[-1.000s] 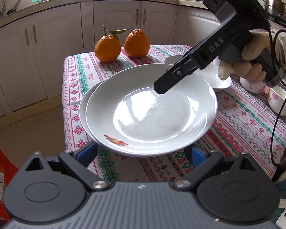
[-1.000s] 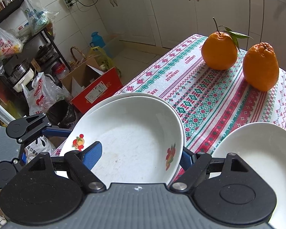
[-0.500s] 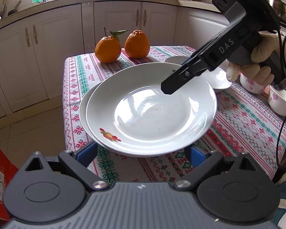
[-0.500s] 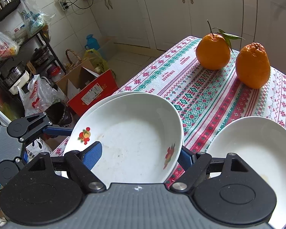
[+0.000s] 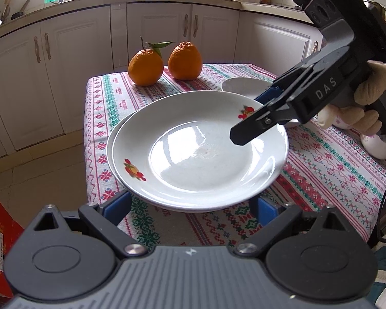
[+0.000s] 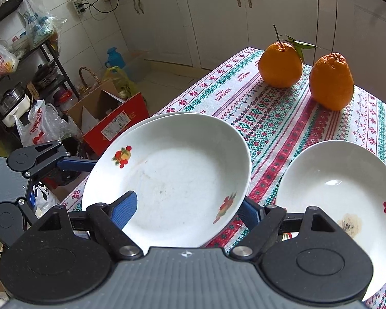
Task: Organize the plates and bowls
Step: 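Lower the stacked plates onto the tablecloth and open both tools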
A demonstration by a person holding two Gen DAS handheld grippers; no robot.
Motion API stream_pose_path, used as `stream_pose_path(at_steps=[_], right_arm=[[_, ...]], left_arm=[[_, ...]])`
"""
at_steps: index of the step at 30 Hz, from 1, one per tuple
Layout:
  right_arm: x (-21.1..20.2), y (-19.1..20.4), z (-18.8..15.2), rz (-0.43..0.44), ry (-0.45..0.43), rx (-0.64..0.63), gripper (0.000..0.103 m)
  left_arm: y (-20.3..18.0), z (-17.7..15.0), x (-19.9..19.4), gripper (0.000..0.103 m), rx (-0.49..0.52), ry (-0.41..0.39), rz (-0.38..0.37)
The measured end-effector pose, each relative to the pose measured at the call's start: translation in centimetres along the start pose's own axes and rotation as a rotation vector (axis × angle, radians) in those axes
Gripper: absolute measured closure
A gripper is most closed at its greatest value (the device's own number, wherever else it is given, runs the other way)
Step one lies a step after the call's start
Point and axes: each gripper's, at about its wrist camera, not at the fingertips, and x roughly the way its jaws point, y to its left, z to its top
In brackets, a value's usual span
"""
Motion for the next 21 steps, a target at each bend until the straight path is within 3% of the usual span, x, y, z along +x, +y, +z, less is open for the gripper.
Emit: stream_pose_path(at_steps=[10,21], right_arm=[[0.1,0.8,-0.5,-0.062,-0.001,-0.007,0.016],[-0.5,0.6,-1.1,-0.062,-0.036,-0.013,0.013]], left_arm=[[0.0,0.0,0.0,0.005,-0.001,-0.001,-0.001],[0.1,0.0,-0.1,0.005,-0.022,-0.008,-0.008]])
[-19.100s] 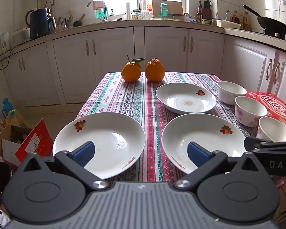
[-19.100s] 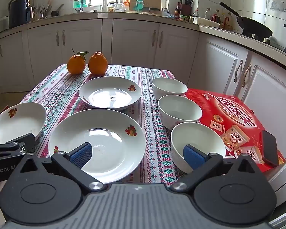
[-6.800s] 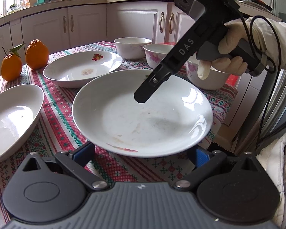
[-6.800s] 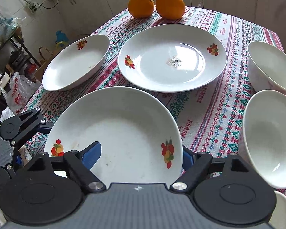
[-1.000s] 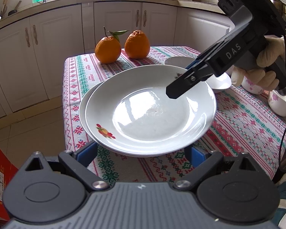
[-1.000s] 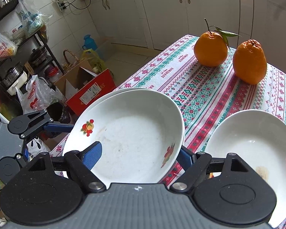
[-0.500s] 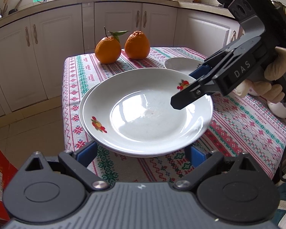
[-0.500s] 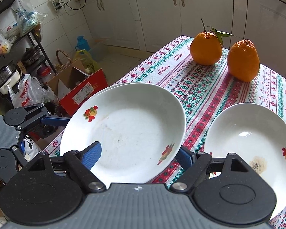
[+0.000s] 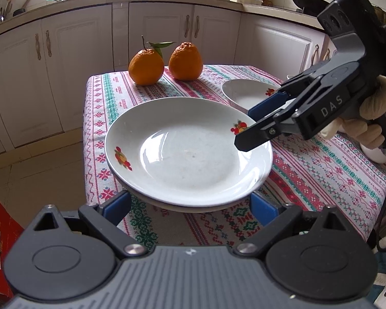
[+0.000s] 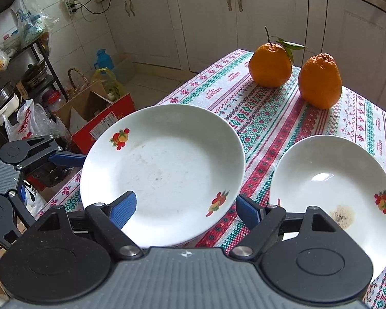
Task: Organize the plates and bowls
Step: 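Lower the stacked plates onto the tablecloth and open both tools, then reach the left tool to the rim of the brown-stained flat white plate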
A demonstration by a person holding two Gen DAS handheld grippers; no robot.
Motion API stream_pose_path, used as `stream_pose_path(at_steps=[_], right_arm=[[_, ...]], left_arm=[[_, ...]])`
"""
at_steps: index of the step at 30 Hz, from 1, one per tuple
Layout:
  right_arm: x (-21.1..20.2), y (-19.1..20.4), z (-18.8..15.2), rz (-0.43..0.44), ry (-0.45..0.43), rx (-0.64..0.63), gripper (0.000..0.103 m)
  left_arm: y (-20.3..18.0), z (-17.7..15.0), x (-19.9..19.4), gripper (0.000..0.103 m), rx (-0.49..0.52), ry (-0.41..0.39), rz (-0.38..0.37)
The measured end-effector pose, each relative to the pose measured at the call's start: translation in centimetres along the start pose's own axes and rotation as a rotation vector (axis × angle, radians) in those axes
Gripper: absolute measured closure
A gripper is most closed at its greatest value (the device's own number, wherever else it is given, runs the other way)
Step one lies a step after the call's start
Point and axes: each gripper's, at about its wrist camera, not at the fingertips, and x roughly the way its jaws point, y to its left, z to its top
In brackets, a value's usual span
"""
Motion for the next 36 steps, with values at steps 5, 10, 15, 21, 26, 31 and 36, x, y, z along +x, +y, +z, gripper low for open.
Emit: stream_pose_path(at_steps=[5,10,15,21,26,31,36], right_arm=[[-1.4,0.4,-0.9,-0.047,-0.057,-0.01,0.005],[-3.5,0.3,-3.0,-0.129,-0.119,0.021,0.0],[-5.6,-0.7,-5.6,-0.259,-0.168,0.065,0.0],[-6.0,-2.7,-8.9,-0.357,-0.147,0.147,0.0],[-4.6,-4.7,-11.0,-0.378,-0.101,0.197,0.0],[-4.0,-6.0,-12.0,-0.379,-0.102,0.216,0.0],[-3.9,-6.1,-12.2,-0.395,-0.123,0.206,0.0]], left_arm=[[-0.3,0.0,-0.9,0.005,-0.025,-0.023,-0.003],[-1.5,0.5,-2.2,0.005,-0.021,-0.054,-0.005],[-3.1,1.5,-2.8,0.001,0.012,-0.074,-0.008],[-4.9,3.0,-2.5,0.001,0.028,-0.09,-0.052],[-6.1,4.9,-2.1,0.001,0.053,-0.097,-0.075],[-6.8,6.9,-1.1,0.001,0.067,-0.099,-0.08],[-7.6,8.8,0.5,0.001,0.101,-0.086,-0.088]])
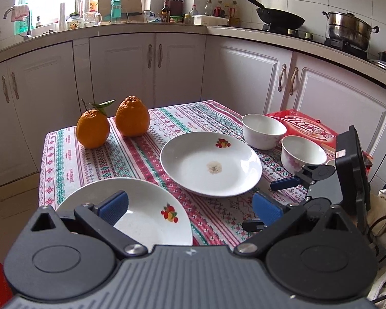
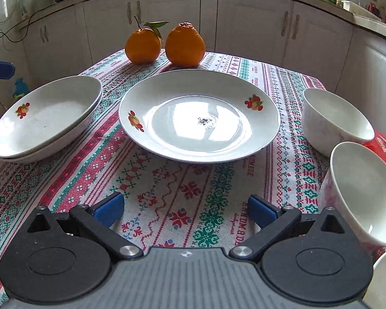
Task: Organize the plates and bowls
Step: 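Reach the left tool to the rim of the brown-stained flat white plate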
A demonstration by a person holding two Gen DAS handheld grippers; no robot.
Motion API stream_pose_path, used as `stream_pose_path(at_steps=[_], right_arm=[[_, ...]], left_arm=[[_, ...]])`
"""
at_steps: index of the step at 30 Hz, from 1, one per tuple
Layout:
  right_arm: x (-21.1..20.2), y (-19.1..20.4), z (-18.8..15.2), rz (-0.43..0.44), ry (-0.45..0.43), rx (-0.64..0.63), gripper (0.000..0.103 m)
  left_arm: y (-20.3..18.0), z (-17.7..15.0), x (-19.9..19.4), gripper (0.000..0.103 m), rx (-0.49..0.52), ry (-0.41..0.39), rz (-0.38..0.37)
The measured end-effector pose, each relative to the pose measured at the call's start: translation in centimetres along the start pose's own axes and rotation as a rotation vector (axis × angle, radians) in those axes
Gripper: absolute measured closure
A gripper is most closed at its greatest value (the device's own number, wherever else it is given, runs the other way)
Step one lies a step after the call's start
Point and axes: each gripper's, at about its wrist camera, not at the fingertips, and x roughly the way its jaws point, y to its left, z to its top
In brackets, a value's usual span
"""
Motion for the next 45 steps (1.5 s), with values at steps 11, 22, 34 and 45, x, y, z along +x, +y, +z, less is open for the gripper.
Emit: stream_pose_path(at_steps=[11,22,34,45], right_arm=[[1.2,-0.3,1.1,-0.007,-0.022,0.008,0.0],[2.0,-1.0,2.0,-0.008,-0.009,0.011,0.0],[2.6,-1.6,2.5,0.002,-0.018,-0.005,0.0],[2.8,-2.0,2.8,0.014,-0.04,-0.001,0.0]], left_arm=[[-1.1,4.5,5.8,0.001,0.118,0.034,-0.059],[0.1,7.8,14.8,0.001,0.143,0.187,-0.102],[1.0,8.9,22.0,0.003,0.174,0.353,-0.146],[1.1,8.7,24.0,0.008,0.2,0.421,-0.182]])
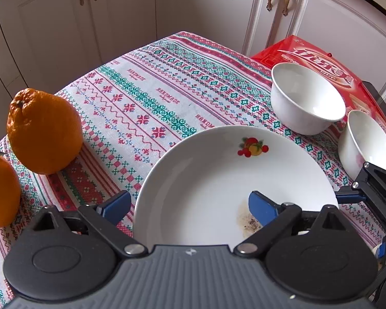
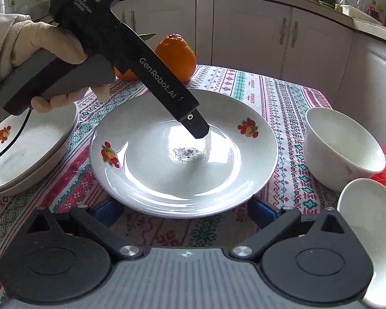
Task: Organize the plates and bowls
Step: 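Reach the left tool to the rim of the brown-stained flat white plate, then grasp the stained plate rim with the left tool and lift it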
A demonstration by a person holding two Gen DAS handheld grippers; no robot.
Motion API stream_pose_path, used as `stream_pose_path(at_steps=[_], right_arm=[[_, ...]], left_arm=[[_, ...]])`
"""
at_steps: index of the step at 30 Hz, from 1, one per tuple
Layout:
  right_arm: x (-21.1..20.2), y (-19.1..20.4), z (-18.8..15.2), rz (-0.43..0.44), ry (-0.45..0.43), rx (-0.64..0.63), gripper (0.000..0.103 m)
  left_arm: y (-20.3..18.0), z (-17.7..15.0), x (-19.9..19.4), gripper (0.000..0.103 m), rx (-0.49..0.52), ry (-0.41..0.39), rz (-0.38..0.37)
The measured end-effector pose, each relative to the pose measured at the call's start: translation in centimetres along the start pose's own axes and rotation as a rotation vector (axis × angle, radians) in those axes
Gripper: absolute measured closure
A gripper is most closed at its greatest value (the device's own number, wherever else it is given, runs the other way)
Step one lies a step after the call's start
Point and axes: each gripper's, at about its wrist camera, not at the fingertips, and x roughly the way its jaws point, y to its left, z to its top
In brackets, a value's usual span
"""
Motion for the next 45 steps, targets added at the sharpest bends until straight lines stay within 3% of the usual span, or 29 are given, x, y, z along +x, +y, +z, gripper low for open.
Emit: stream_pose_path(at_steps=[7,9,18,45], right_arm=[[-0.1,0.2,-0.1,0.001,-0.007,-0.012,0.002],[-0.1,0.2,0.0,0.003,-0.007,-0.012,0.002],[-0.1,0.2,0.0,0.008,-0.018,-0.013,0.003],[-1.5,0.3,0.1,0.031,-0.034,-0.04,0.005]], left_arm=[[0.1,0.5,0.4,0.008,0.026,0.018,-0.02],[0.0,0.7,0.5,0.015,0.035,0.023,-0.028],[0.1,0.8,1.1,0.02,0.055,0.052,-0.045],[-0.1,-0.4,-0.7,0.021,0.059,0.026,-0.048]])
